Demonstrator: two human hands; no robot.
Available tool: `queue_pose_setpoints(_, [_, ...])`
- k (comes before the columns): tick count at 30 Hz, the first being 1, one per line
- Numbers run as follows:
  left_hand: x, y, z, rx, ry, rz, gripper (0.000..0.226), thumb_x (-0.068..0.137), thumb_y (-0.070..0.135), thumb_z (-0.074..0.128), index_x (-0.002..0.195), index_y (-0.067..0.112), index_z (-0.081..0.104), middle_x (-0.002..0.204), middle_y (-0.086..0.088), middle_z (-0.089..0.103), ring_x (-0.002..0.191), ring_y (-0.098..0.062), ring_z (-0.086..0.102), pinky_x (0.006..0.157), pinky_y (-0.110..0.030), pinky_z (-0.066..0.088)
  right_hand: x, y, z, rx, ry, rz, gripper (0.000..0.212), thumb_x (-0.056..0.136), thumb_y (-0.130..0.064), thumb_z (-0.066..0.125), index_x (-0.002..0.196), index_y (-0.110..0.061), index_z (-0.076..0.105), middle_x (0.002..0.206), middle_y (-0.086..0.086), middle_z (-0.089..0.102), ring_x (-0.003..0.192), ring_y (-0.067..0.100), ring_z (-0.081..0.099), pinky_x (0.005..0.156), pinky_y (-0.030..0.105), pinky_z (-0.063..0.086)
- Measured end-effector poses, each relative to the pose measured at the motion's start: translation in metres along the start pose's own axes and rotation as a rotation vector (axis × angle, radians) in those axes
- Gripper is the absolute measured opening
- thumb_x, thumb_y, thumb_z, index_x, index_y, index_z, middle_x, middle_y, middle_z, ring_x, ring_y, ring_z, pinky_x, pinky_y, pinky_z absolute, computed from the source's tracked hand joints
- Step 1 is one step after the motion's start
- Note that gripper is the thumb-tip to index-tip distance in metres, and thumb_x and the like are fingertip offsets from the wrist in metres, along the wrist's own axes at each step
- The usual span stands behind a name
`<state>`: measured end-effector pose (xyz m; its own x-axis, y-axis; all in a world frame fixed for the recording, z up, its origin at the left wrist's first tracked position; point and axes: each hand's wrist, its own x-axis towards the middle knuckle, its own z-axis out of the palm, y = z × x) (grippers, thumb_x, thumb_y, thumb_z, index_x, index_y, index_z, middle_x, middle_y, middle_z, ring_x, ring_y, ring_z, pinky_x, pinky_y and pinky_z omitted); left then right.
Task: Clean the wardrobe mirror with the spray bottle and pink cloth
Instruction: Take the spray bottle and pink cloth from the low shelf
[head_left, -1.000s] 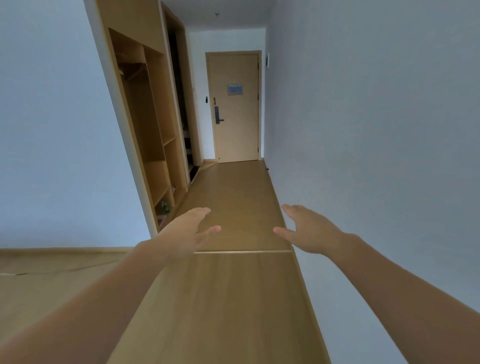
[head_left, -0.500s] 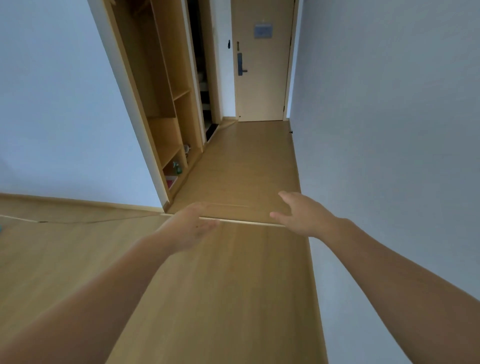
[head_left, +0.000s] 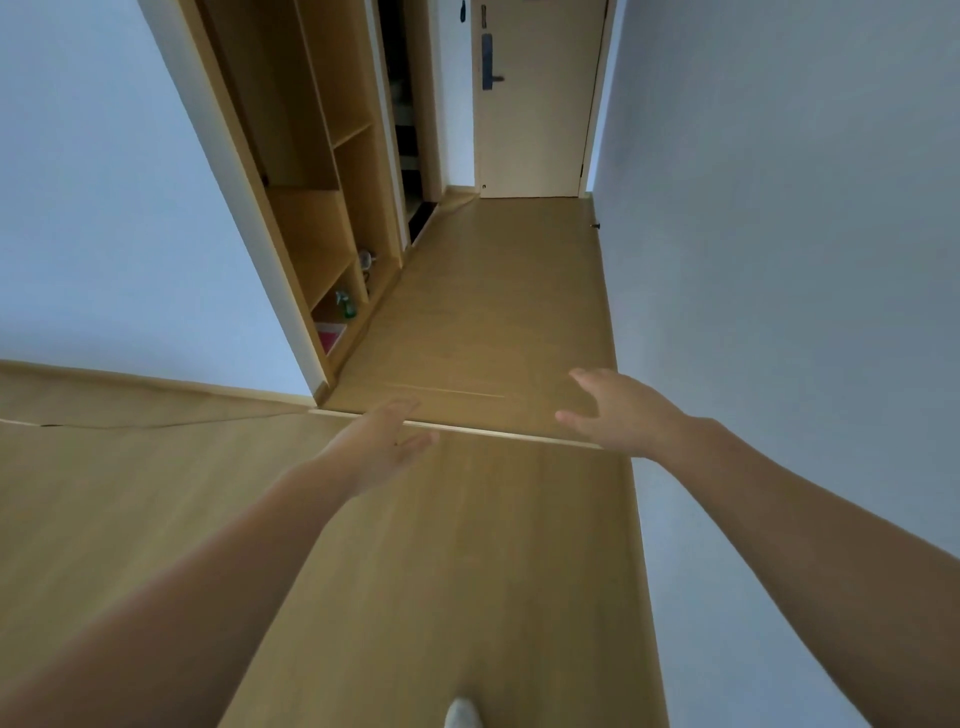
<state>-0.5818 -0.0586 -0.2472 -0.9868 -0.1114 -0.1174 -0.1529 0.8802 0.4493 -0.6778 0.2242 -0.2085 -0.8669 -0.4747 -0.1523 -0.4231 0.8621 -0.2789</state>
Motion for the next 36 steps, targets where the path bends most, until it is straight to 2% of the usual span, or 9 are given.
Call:
queue_pose_setpoints(6, [0.096, -0.024, -0.02, 0.033, -0.013, 0.011, 0.065, 0.093, 0.054, 0.048, 0.149, 0.026, 0.03, 0.153, -0.001, 0.037, 0.138, -0.021, 0.037, 0.109, -0.035, 0.031, 0.089, 0.001, -0.011, 0.005, -0.024, 0.027, 0.073, 0.095, -0.053, 0.047, 0.153, -0.017, 0.021, 0.159, 0.005, 0.024, 0.144, 0.02, 0.028, 0.113, 0.037, 0.028])
queue_pose_setpoints(12, [0.177, -0.033, -0.025, 0.062, -0.043, 0.025, 0.066, 0.094, 0.053, 0.048, 0.15, 0.023, 0.03, 0.154, -0.001, 0.035, 0.139, -0.02, 0.034, 0.109, -0.033, 0.029, 0.16, 0.019, -0.014, 0.014, -0.068, 0.055, 0.073, 0.095, -0.053, 0.047, 0.153, -0.019, 0.02, 0.159, 0.006, 0.023, 0.144, 0.021, 0.028, 0.113, 0.038, 0.029])
queue_pose_setpoints(15, [0.216, -0.031, -0.025, 0.04, -0.041, 0.009, 0.066, 0.093, 0.054, 0.049, 0.15, 0.026, 0.03, 0.154, 0.001, 0.034, 0.139, -0.019, 0.034, 0.109, -0.033, 0.029, 0.197, 0.036, -0.02, 0.014, -0.067, 0.058, 0.072, 0.095, -0.053, 0.047, 0.152, -0.019, 0.021, 0.156, 0.006, 0.029, 0.14, 0.023, 0.033, 0.11, 0.039, 0.033])
queue_pose_setpoints(22, [0.319, -0.015, -0.02, 0.019, -0.014, -0.047, 0.063, 0.093, 0.053, 0.05, 0.148, 0.028, 0.032, 0.151, 0.002, 0.039, 0.134, -0.019, 0.042, 0.105, -0.031, 0.035, 0.309, 0.087, -0.039, -0.015, -0.097, -0.001, 0.073, 0.094, -0.055, 0.046, 0.153, -0.021, 0.02, 0.158, 0.007, 0.026, 0.143, 0.024, 0.029, 0.112, 0.04, 0.031])
queue_pose_setpoints(26, [0.379, 0.004, -0.021, -0.005, 0.008, -0.081, 0.062, 0.094, 0.051, 0.05, 0.149, 0.028, 0.032, 0.152, 0.002, 0.038, 0.135, -0.018, 0.04, 0.105, -0.029, 0.033, 0.375, 0.119, -0.065, -0.031, -0.106, -0.071, 0.072, 0.095, -0.052, 0.047, 0.153, -0.02, 0.02, 0.158, 0.009, 0.027, 0.144, 0.025, 0.027, 0.113, 0.04, 0.029])
queue_pose_setpoints(32, [0.461, 0.025, -0.022, -0.02, 0.042, -0.138, 0.062, 0.094, 0.05, 0.051, 0.148, 0.028, 0.031, 0.151, 0.005, 0.039, 0.133, -0.017, 0.042, 0.1, -0.026, 0.032, 0.459, 0.159, -0.094, -0.045, -0.162, -0.131, 0.071, 0.098, -0.048, 0.045, 0.155, -0.019, 0.016, 0.161, 0.006, 0.018, 0.147, 0.02, 0.018, 0.115, 0.038, 0.022])
queue_pose_setpoints(36, [0.502, 0.027, -0.021, -0.006, 0.032, -0.176, 0.061, 0.094, 0.051, 0.051, 0.148, 0.028, 0.032, 0.151, 0.005, 0.039, 0.132, -0.016, 0.043, 0.099, -0.025, 0.031, 0.505, 0.178, -0.102, -0.066, -0.186, -0.159, 0.07, 0.097, -0.049, 0.045, 0.154, -0.019, 0.017, 0.161, 0.005, 0.02, 0.147, 0.02, 0.021, 0.115, 0.037, 0.023])
